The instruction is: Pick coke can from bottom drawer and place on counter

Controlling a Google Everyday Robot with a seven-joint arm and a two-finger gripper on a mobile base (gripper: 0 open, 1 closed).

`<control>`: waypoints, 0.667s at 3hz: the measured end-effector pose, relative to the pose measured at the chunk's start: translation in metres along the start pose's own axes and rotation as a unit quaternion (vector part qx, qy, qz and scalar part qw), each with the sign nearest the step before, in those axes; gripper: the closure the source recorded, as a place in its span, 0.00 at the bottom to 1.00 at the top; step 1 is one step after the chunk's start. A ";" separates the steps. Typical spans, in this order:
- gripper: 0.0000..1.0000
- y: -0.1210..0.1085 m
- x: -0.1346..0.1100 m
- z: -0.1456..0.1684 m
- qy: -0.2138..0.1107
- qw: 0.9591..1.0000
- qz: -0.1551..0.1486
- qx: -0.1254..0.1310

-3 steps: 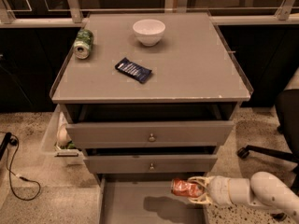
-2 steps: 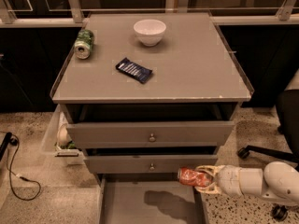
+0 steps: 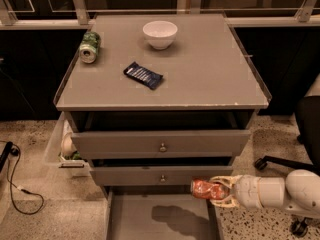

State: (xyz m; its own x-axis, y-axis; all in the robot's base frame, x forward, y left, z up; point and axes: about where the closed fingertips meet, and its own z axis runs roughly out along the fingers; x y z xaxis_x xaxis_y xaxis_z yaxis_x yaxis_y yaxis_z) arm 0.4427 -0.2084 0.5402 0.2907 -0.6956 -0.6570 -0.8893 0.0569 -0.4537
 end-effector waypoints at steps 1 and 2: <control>1.00 -0.025 -0.038 -0.032 0.016 0.999 -0.038 -0.013; 1.00 -0.061 -0.072 -0.069 0.030 0.997 -0.055 -0.043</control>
Offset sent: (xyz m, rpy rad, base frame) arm 0.0285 -0.0187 0.1884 -0.1867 0.0051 0.1228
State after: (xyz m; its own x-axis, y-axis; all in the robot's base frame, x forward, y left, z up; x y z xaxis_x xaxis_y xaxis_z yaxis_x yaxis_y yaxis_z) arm 0.4520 -0.2114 0.6563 0.3693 -0.7363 -0.5670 -0.8808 -0.0829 -0.4661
